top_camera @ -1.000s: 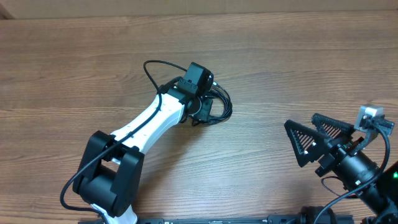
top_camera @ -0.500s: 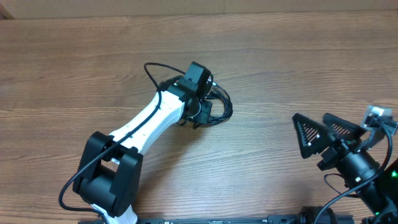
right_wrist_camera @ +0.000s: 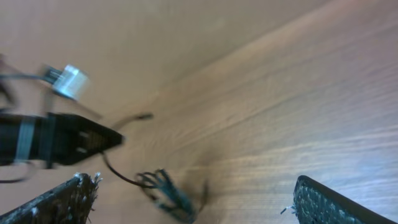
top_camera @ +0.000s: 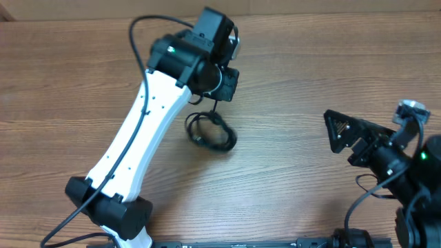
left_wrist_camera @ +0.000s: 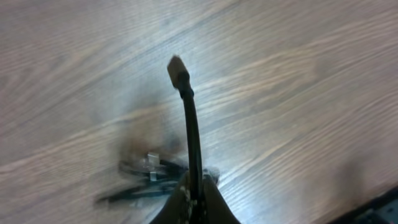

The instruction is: Untangle cables

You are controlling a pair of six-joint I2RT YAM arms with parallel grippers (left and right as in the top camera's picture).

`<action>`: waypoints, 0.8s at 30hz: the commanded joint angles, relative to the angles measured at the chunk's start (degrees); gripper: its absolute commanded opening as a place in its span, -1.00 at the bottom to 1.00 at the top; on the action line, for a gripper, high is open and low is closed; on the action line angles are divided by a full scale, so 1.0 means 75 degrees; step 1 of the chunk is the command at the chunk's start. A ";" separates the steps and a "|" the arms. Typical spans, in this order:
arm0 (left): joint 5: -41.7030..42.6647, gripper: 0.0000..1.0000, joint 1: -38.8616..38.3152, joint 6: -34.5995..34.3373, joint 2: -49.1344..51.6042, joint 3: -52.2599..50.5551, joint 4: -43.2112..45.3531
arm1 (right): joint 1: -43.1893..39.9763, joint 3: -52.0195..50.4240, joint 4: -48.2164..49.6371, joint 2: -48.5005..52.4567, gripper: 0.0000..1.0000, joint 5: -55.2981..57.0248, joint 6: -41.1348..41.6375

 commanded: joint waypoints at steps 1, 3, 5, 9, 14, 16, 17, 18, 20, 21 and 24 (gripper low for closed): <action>0.0268 -0.92 0.0032 0.0163 -0.0169 0.1329 -0.0597 | -0.0009 0.0146 -0.0044 0.0501 1.00 -0.0848 -0.0332; 0.0498 -0.92 0.0032 0.0166 -0.0169 0.1868 -0.0903 | -0.0009 0.0146 -0.0117 0.0833 1.00 -0.1253 -0.0807; 0.0723 -0.92 0.0032 0.0163 -0.0169 0.2396 -0.1177 | -0.0006 0.0146 -0.0239 0.1209 0.99 -0.1900 -0.1483; 0.0930 -0.92 0.0032 0.0160 -0.0172 0.3299 -0.1682 | 0.0157 0.0146 -0.0618 0.1877 1.00 -0.3602 -0.3547; 0.1358 -0.92 0.0032 0.0050 -0.0172 0.4205 -0.2110 | 0.0901 0.0146 -0.0851 0.2687 0.74 -0.3955 -0.5053; 0.1574 -0.92 0.0017 -0.0096 -0.0172 0.4453 -0.2151 | 0.1279 0.0146 -0.0731 0.2987 0.63 -0.3946 -0.5187; 0.1746 -0.92 0.0017 -0.0131 -0.0172 0.4575 -0.2154 | 0.1486 0.0146 -0.0600 0.3162 0.53 -0.3949 -0.5184; 0.1880 -0.92 0.0017 -0.0131 -0.0172 0.4654 -0.2154 | 0.1632 0.0146 -0.0469 0.3290 0.45 -0.3946 -0.5187; 0.2116 -0.92 0.0017 -0.0134 -0.0172 0.4759 -0.2157 | 0.1915 0.0146 -0.0090 0.3550 0.39 -0.3949 -0.5187; 0.2244 -0.92 0.0017 -0.0137 -0.0175 0.4791 -0.2165 | 0.2028 0.0146 0.0096 0.3646 0.39 -0.3949 -0.5187; 0.2436 -0.92 0.0017 -0.0189 -0.0178 0.4832 -0.2256 | 0.2372 0.0146 0.0580 0.3850 0.39 -0.3955 -0.5182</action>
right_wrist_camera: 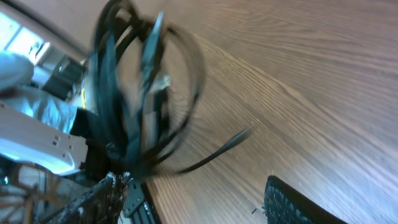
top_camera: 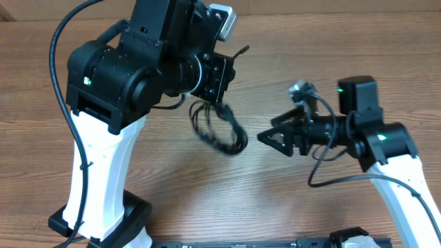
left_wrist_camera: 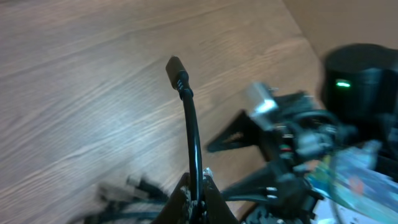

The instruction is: Untangle cables

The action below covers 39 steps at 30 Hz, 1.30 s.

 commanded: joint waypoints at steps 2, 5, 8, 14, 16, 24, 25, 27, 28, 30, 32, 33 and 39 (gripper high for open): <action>0.0597 -0.92 0.0017 -0.0137 -0.0178 0.0198 -0.0064 | 0.0557 0.0146 0.0484 0.0163 0.39 -0.0201 -0.0245; 0.0592 -0.92 0.0017 -0.0195 -0.0178 0.0198 -0.0047 | 0.0988 0.0146 0.0749 0.0204 0.36 -0.0198 -0.0248; 0.0592 -0.92 0.0017 -0.0195 -0.0178 0.0198 -0.0012 | 0.1361 0.0146 0.1017 0.0204 0.30 -0.0195 -0.0245; 0.0554 -0.92 0.0020 -0.0189 -0.0195 0.0198 -0.0012 | 0.1620 0.0146 0.1157 0.0207 0.33 -0.0192 -0.0178; 0.0560 -0.92 0.0020 -0.0192 -0.0219 0.0198 0.0026 | 0.1620 0.0146 0.1154 0.0207 0.44 -0.0195 -0.0157; 0.0557 -0.92 0.0020 -0.0195 -0.0221 0.0198 0.0105 | 0.1620 0.0146 0.1157 0.0204 0.15 -0.0195 -0.0160; 0.0557 -0.92 0.0020 -0.0195 -0.0221 0.0198 0.0125 | 0.1620 0.0146 0.1157 0.0207 0.02 -0.0195 -0.0157; 0.0557 -0.92 0.0020 -0.0201 -0.0221 0.0198 0.0181 | 0.1620 0.0146 0.1157 0.0207 -0.36 -0.0195 -0.0160; 0.0557 -0.92 0.0020 -0.0224 -0.0227 0.0198 0.0221 | 0.1620 0.0146 0.1160 0.0204 -0.71 -0.0195 -0.0160; 0.0548 -0.92 0.0020 -0.0221 -0.0233 0.0198 0.0283 | 0.1620 0.0146 0.1160 0.0204 -0.92 -0.0192 -0.0157; 0.0504 -0.92 0.0044 -0.0221 -0.0254 0.0198 0.0300 | 0.1620 0.0146 0.1157 0.0207 -0.92 -0.0178 -0.0157; 0.0446 -0.92 0.0050 -0.0221 -0.0256 0.0198 0.0291 | 0.1620 0.0146 0.1157 0.0207 -0.93 -0.0111 -0.0160; 0.0087 -0.92 0.0050 -0.0219 -0.0364 0.0198 0.0143 | 0.1617 0.0146 0.1160 0.0204 -0.92 0.0603 -0.0157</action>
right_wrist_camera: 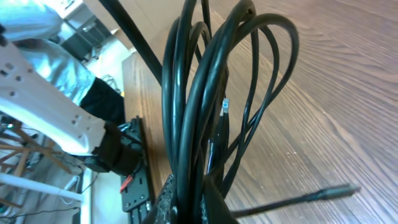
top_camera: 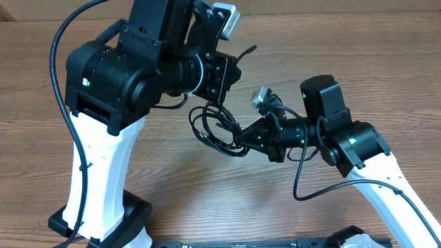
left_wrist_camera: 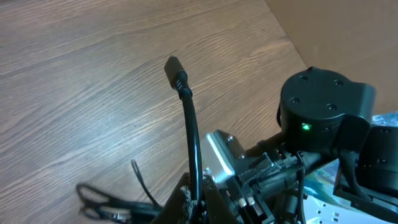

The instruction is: Untangle cables

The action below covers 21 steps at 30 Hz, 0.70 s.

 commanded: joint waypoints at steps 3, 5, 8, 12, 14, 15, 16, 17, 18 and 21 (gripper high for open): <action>-0.0455 -0.90 0.0047 -0.0119 -0.0370 0.0178 -0.0210 | 0.0015 0.0146 0.0015 0.0009 -0.92 0.0947 -0.0012; -0.0458 -0.87 0.0044 -0.0067 -0.0370 0.0169 -0.0210 | 0.0015 0.0149 0.0061 0.0009 -0.93 0.0982 0.0189; -0.0458 -0.29 0.0035 0.0099 -0.0370 0.0169 -0.0210 | 0.0015 0.0157 0.0114 0.0009 -0.93 0.0985 0.0353; -0.0571 0.72 0.0035 0.0134 -0.0367 0.0169 -0.0210 | 0.0012 0.0181 0.0230 0.0009 -0.93 0.1075 0.0353; -0.0828 0.76 0.0038 0.0143 -0.0367 0.0166 -0.0210 | 0.0009 0.0344 0.0274 0.0009 -0.93 0.1067 0.0391; -0.0903 0.75 0.0038 0.0169 -0.0367 0.0160 -0.0210 | 0.0009 0.0425 0.0274 0.0009 -0.92 0.1067 0.0469; -0.0994 0.75 0.0038 0.0198 -0.0367 0.0152 -0.0210 | 0.0009 0.0539 0.0277 0.0009 -0.93 0.1067 0.0589; -0.1084 0.75 0.0038 0.0224 -0.0364 0.0140 -0.0210 | 0.0009 0.0627 0.0271 0.0009 -0.93 0.1070 0.0656; -0.1172 0.75 0.0038 0.0224 -0.0364 0.0108 -0.0210 | 0.0009 0.0720 0.0271 0.0006 -0.93 0.1067 0.0737; -0.1230 0.75 0.0038 0.0248 -0.0353 -0.0070 -0.0210 | 0.0009 0.1040 0.0192 0.0006 -0.93 0.1040 0.0959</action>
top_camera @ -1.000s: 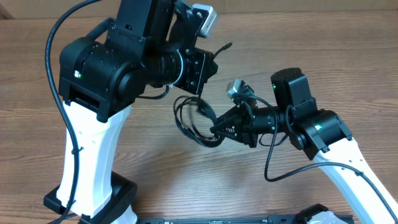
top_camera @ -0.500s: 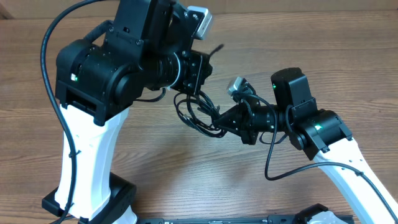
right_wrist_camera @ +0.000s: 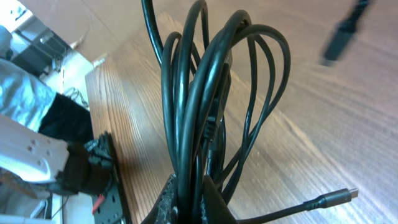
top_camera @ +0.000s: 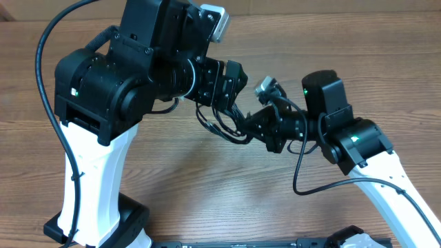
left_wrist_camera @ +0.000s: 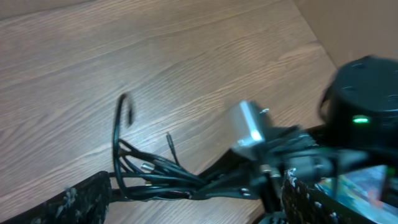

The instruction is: Untangle cables

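Observation:
A bundle of thin black cables (top_camera: pixel 224 122) hangs in loops above the wooden table (top_camera: pixel 358 48). My right gripper (top_camera: pixel 253 128) is shut on the gathered strands, which fan upward from its jaws in the right wrist view (right_wrist_camera: pixel 198 93). One plug end (right_wrist_camera: pixel 339 196) trails to the right. My left gripper (top_camera: pixel 231 76) stands open just above and left of the bundle. In the left wrist view the cables (left_wrist_camera: pixel 155 177) lie between its wide-spread fingers (left_wrist_camera: pixel 84 199), with one strand curling up as a hook (left_wrist_camera: pixel 124 106).
The left arm's large black and white body (top_camera: pixel 103 117) rises over the table's left half. The right arm (top_camera: pixel 365 151) reaches in from the lower right. A mounting rail (top_camera: pixel 262 242) runs along the front edge.
My left gripper was shut on a cable's plug end and is now open, with the cable let go. The right gripper stays shut on the bundle, a little higher and nearer the left one.
At first my left gripper held one cable end over the bundle lying on the table, the right gripper open far right. Then the bundle hung lifted, with the right gripper open beside it. Then the right was shut on the loops. Now the left is open.

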You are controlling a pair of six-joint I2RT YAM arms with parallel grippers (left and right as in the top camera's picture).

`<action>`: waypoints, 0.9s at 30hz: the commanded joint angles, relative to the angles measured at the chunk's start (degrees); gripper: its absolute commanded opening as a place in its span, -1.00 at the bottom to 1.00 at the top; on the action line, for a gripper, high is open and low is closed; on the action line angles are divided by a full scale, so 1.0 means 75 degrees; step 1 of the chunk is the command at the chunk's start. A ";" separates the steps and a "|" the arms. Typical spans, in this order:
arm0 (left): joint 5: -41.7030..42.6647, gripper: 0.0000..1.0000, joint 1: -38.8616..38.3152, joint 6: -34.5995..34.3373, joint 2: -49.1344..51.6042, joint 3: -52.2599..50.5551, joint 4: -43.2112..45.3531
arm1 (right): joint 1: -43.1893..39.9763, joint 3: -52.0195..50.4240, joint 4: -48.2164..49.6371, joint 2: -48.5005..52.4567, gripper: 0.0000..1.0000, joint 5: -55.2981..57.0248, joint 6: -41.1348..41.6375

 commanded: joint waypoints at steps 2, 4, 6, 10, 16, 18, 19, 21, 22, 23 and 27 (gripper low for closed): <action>-0.0303 0.74 0.0035 0.0181 -0.0146 -0.0306 0.0012 | 0.0009 0.0801 -0.0035 -0.0052 -0.93 -0.0076 0.0373; -0.0300 0.74 0.0035 0.0181 -0.0146 -0.0565 0.0012 | 0.0009 0.0906 -0.0102 -0.0061 -0.93 -0.0079 0.0393; -0.0300 0.74 0.0035 0.0178 -0.0146 -0.0866 0.0012 | 0.0009 0.0941 -0.0140 -0.0082 -0.93 -0.0143 0.0391; -0.0213 0.74 0.0032 0.0143 -0.0146 -0.1524 0.0012 | 0.0009 0.0941 -0.0163 -0.0093 -0.92 -0.0047 0.0391; 0.0108 0.70 0.0032 -0.0032 -0.0146 -0.1932 0.0012 | 0.0009 0.0941 -0.0239 -0.0093 -0.93 0.0784 0.0329; -0.0093 0.72 0.0061 -0.0003 -0.0146 -0.1932 0.0012 | 0.0009 0.0941 -0.0262 -0.0093 -0.93 0.0962 0.0321; -0.0335 0.72 0.0082 0.0134 -0.0146 -0.1932 0.0012 | 0.0009 0.0941 -0.0277 -0.0093 -0.93 0.0953 0.0268; -0.1148 0.76 0.0082 0.1134 -0.0146 -0.1967 0.0012 | 0.0009 0.0941 -0.0274 -0.0093 -0.93 0.0851 0.0274; -0.1294 0.77 0.0082 0.1428 -0.0146 -0.1996 0.0012 | 0.0012 0.0941 -0.0274 -0.0093 -0.93 0.0720 0.0277; -0.1378 0.78 0.0082 0.1757 -0.0146 -0.2031 0.0012 | 0.0012 0.0941 -0.0274 -0.0093 -0.92 0.0618 0.0277; -0.1714 0.88 0.0082 0.2416 -0.0117 -0.2177 0.0032 | 0.0012 0.0941 -0.0271 -0.0093 -0.93 -0.0391 0.0283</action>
